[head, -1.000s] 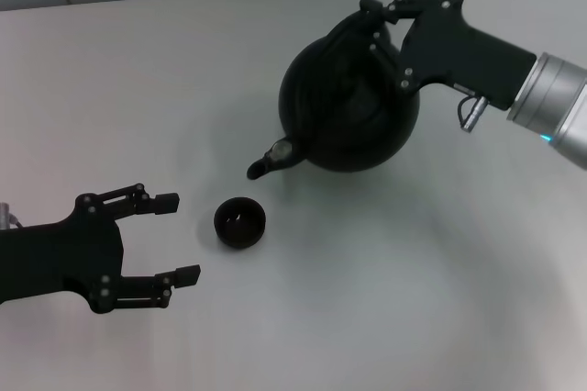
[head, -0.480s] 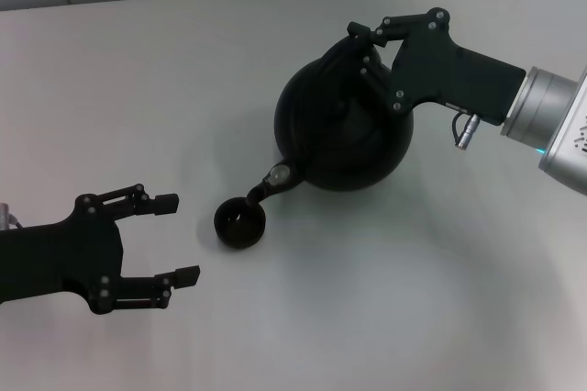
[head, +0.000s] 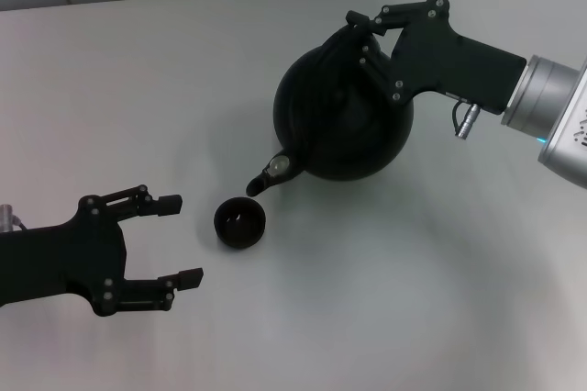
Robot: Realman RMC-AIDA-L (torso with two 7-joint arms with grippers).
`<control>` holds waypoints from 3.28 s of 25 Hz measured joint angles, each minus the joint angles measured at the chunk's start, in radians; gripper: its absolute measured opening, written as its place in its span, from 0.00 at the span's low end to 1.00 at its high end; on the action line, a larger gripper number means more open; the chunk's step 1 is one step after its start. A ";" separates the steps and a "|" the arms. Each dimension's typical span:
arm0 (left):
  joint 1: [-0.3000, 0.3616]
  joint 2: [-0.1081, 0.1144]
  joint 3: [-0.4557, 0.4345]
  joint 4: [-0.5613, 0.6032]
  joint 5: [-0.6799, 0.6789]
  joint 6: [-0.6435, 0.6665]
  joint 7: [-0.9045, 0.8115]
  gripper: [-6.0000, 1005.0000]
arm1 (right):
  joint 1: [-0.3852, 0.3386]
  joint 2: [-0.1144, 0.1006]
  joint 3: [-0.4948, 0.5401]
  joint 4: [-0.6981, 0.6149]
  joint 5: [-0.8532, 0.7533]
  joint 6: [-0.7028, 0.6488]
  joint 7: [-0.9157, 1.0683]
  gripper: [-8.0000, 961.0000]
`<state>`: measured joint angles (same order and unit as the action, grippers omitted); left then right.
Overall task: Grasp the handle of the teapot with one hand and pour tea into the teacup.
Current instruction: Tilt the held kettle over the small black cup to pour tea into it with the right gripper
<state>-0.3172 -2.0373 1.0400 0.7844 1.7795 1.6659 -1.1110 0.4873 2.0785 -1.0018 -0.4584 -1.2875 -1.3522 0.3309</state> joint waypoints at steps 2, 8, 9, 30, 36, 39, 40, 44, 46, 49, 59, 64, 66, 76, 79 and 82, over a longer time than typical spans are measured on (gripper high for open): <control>0.000 -0.001 0.000 0.001 0.000 0.000 0.000 0.86 | 0.001 0.000 0.000 -0.005 -0.001 0.000 0.000 0.12; -0.001 -0.003 0.000 0.004 0.000 -0.001 0.000 0.86 | 0.002 0.000 0.000 -0.013 -0.004 0.003 -0.039 0.12; -0.002 -0.003 0.000 0.005 0.000 -0.001 0.000 0.86 | 0.002 0.000 0.000 -0.013 -0.006 0.004 -0.041 0.12; -0.005 -0.010 0.000 -0.003 0.000 -0.015 0.008 0.86 | 0.012 0.000 0.000 -0.049 -0.062 0.009 -0.051 0.12; -0.003 -0.015 0.000 -0.004 0.000 -0.023 0.009 0.86 | 0.019 0.000 0.000 -0.054 -0.065 0.010 -0.052 0.11; -0.002 -0.015 0.000 -0.004 0.000 -0.030 0.010 0.86 | 0.023 0.000 0.000 -0.054 -0.065 0.010 -0.060 0.11; -0.002 -0.015 0.000 -0.004 0.000 -0.030 0.010 0.86 | 0.023 0.000 0.000 -0.054 -0.065 0.010 -0.074 0.11; -0.002 -0.015 0.000 -0.004 0.000 -0.031 0.011 0.86 | 0.025 0.001 0.000 -0.055 -0.065 0.011 -0.093 0.11; -0.002 -0.016 0.000 -0.004 0.000 -0.031 0.011 0.86 | 0.026 0.001 0.000 -0.056 -0.065 0.012 -0.096 0.11; -0.001 -0.018 0.000 -0.004 -0.001 -0.031 0.018 0.86 | 0.026 0.001 0.000 -0.056 -0.065 0.012 -0.105 0.11; -0.001 -0.019 0.000 -0.004 -0.004 -0.031 0.021 0.86 | 0.029 0.002 0.000 -0.055 -0.065 0.012 -0.127 0.11; -0.001 -0.020 0.000 -0.004 -0.004 -0.031 0.021 0.86 | 0.034 0.002 0.000 -0.055 -0.070 0.012 -0.132 0.10; -0.002 -0.020 0.000 -0.004 -0.004 -0.031 0.022 0.86 | 0.038 0.002 0.000 -0.056 -0.086 0.012 -0.132 0.10; 0.000 -0.021 0.000 -0.004 -0.004 -0.032 0.035 0.86 | 0.045 0.002 0.000 -0.061 -0.094 0.012 -0.151 0.10; 0.000 -0.021 0.000 -0.004 -0.004 -0.032 0.036 0.86 | 0.047 0.002 -0.005 -0.062 -0.095 0.012 -0.152 0.10; 0.000 -0.021 -0.001 -0.005 -0.004 -0.032 0.036 0.86 | 0.047 0.002 -0.021 -0.069 -0.095 0.011 -0.154 0.10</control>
<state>-0.3175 -2.0585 1.0389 0.7795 1.7751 1.6336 -1.0753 0.5346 2.0801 -1.0224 -0.5279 -1.3822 -1.3408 0.1769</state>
